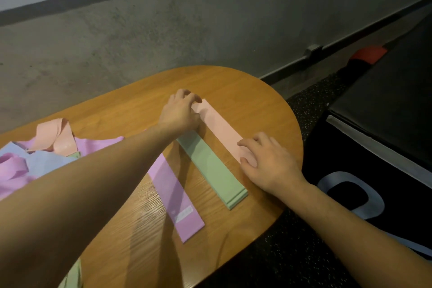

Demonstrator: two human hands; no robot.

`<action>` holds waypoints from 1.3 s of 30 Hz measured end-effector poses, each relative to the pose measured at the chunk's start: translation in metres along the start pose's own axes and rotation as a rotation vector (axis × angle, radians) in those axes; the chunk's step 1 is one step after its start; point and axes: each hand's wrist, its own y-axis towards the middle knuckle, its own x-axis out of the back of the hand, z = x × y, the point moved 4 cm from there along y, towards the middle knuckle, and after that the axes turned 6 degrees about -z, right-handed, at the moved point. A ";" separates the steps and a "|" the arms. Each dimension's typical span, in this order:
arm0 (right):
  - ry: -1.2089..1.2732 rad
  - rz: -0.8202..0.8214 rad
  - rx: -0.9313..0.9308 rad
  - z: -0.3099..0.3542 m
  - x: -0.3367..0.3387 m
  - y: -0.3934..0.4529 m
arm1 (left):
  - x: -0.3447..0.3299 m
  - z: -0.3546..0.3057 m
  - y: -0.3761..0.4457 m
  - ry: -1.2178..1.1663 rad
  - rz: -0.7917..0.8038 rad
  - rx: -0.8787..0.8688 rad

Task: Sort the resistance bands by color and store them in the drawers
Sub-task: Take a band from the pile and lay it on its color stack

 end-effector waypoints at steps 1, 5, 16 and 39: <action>0.030 0.014 0.011 0.007 0.000 0.000 | 0.005 0.004 -0.007 0.007 0.015 -0.026; 0.119 0.053 0.081 0.041 -0.004 0.000 | 0.027 0.032 -0.044 0.064 0.036 -0.089; 0.196 0.156 0.313 0.177 -0.034 -0.008 | 0.112 0.162 -0.176 0.012 -0.114 0.045; 0.835 0.212 0.010 0.344 -0.130 0.017 | 0.134 0.305 -0.302 -0.020 -0.359 0.271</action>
